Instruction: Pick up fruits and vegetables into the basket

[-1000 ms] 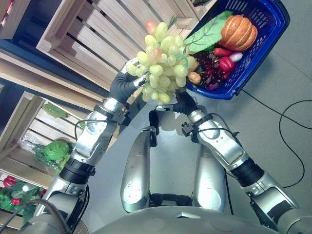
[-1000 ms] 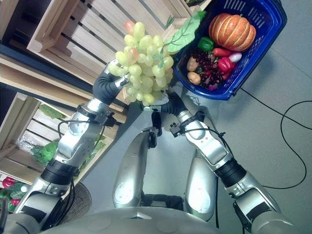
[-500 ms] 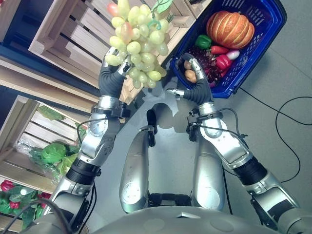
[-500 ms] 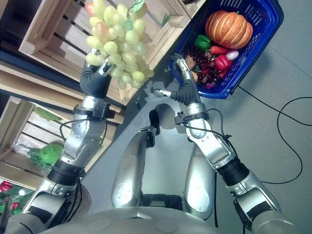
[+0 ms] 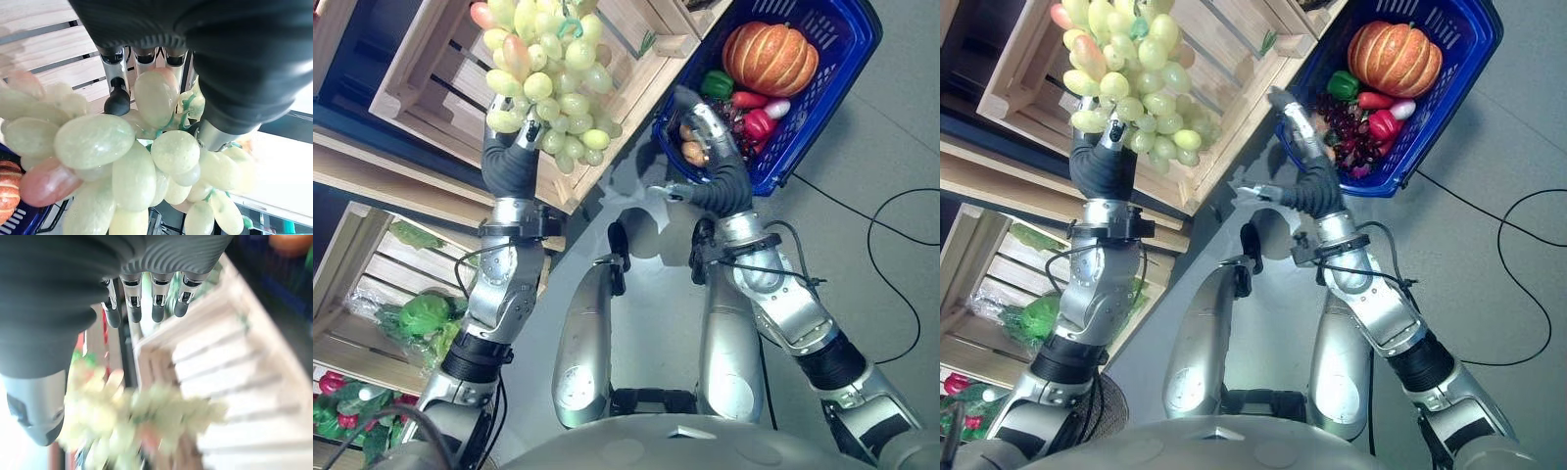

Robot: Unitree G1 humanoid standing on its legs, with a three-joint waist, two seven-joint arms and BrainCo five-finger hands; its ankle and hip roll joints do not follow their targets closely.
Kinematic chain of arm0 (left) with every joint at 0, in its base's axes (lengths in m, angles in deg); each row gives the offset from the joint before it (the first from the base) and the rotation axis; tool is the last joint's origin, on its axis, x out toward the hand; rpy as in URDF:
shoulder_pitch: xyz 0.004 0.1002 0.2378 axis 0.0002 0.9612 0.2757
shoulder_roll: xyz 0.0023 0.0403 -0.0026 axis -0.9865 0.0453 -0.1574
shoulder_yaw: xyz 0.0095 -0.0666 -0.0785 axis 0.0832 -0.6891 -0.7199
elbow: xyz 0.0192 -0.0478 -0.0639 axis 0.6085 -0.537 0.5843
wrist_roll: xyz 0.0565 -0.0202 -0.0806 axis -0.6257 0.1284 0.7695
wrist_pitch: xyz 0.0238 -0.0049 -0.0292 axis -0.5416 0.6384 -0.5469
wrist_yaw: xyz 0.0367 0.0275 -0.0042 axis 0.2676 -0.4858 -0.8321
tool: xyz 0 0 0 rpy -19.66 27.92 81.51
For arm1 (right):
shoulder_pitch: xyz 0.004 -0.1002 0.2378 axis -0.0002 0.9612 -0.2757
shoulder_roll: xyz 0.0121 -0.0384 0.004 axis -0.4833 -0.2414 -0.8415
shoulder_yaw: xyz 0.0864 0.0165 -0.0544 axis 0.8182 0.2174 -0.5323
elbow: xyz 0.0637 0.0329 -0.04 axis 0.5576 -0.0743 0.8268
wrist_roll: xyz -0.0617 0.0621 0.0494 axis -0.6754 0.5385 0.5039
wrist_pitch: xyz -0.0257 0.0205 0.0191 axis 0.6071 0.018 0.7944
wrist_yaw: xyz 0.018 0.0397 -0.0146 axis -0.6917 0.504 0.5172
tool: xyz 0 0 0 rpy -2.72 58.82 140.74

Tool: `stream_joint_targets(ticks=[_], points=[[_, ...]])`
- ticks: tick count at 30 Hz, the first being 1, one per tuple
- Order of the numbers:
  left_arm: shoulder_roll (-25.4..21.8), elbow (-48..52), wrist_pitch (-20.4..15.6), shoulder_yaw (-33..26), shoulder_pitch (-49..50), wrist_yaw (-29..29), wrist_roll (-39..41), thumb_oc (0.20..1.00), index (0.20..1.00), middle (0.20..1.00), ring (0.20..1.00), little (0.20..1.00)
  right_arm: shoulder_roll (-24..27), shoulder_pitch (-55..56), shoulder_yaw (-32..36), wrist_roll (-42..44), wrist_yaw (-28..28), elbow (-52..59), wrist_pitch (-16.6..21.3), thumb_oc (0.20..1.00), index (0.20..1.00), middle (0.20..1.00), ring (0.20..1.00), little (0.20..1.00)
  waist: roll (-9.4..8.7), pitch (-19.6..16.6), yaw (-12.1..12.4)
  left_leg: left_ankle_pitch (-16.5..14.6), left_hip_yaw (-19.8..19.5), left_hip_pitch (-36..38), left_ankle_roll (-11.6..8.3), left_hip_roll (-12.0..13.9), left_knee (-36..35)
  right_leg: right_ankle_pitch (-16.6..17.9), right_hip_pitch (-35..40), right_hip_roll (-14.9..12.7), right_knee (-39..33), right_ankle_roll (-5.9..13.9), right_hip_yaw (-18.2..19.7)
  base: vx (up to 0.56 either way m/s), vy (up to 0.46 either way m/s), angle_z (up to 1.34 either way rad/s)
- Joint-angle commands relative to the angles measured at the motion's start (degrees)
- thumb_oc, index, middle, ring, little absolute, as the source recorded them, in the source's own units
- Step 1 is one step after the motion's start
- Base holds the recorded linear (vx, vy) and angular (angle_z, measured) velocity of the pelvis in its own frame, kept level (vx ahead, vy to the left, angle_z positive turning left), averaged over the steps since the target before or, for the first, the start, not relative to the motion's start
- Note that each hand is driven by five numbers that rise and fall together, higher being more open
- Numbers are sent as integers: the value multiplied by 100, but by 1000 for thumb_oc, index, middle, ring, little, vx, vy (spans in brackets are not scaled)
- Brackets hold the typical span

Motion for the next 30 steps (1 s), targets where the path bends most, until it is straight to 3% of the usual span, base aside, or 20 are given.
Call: stream_joint_targets(ticks=[1, 2, 7, 12, 17, 18, 20, 21, 22, 30], points=[[74, 861, -115, 4, -123, 545, 482, 200, 200, 200, 200, 200, -402, -375, -152, -51, -147, 333, 146, 1000, 1000, 1000, 1000, 1000, 11, -237, 68, -576, 244, 110, 570, -562, -57, -317, 196, 351, -141, 182, -68, 0, 0, 0], [84, 831, -30, 50, -149, 583, 477, 200, 200, 200, 200, 200, -418, -419, -179, -27, -111, 265, 333, 1000, 1000, 1000, 1000, 1000, -1, -237, 75, -576, 238, 112, 579, -562, -59, -311, 200, 346, -138, 182, -80, 0, 0, 0], [39, 734, 225, 111, -214, 392, 230, 200, 200, 200, 200, 200, -398, -562, -133, -462, -429, 155, 339, 1000, 1000, 1000, 1000, 1000, -6, -237, 70, -569, 236, 117, 595, -560, -59, -299, 192, 348, -112, 184, -91, -1, -2, 2], [-82, 641, 605, 28, -226, 118, 148, 200, 200, 200, 200, 200, -247, -565, 29, -273, 159, 368, 929, 1000, 1000, 1000, 1000, 1000, -4, -237, 56, -404, 273, 27, 619, -559, -117, -136, 131, 337, -207, 145, -159, -47, -5, 3], [-129, 643, 899, 6, -67, -3, 117, 200, 200, 200, 200, 200, -242, -562, 6, -461, 121, 607, 555, 1000, 1000, 1000, 1000, 1000, 3, -237, 90, -570, 200, 142, 596, -586, -4, -282, 245, 338, -113, 195, -89, 29, -6, 3], [-142, 659, 916, -8, -101, 15, 100, 200, 200, 200, 200, 200, -234, -651, -13, -403, 59, 608, 381, 1000, 1000, 1000, 1000, 1000, 6, -237, 101, -408, 251, 12, 624, -567, -58, -123, 132, 335, -193, 139, -143, -75, -9, 6], [-140, 640, 891, 36, -57, -24, -2, 200, 200, 200, 200, 200, -248, -657, -45, -268, -95, 490, 158, 1000, 1000, 1000, 1000, 1000, -3, -237, 122, -572, 201, 140, 595, -581, -9, -284, 256, 341, -134, 177, -100, -12, -17, 7], [-157, 624, 848, 41, -116, -64, -82, 200, 200, 200, 200, 200, -252, -716, -53, -192, -173, 432, 75, 1000, 1000, 1000, 1000, 1000, -9, -237, 126, -410, 247, 10, 622, -563, -65, -120, 142, 337, -213, 128, -160, 56, -27, 7], [-180, 609, 825, 64, -55, -58, -87, 200, 200, 200, 200, 200, -252, -642, -56, -90, -180, 367, 39, 1000, 1000, 1000, 1000, 1000, -21, -237, 133, -570, 196, 145, 593, -579, -22, -278, 269, 349, -149, 176, -115, -13, -30, 4], [-164, 601, 890, 163, -122, -22, 91, 200, 200, 200, 200, 200, -283, -529, -34, 366, 50, 232, 347, 1000, 1000, 1000, 1000, 1000, -56, -237, 112, -559, 201, 131, 604, -565, -29, -262, 250, 339, -132, 183, -134, -2, -4, 0]])
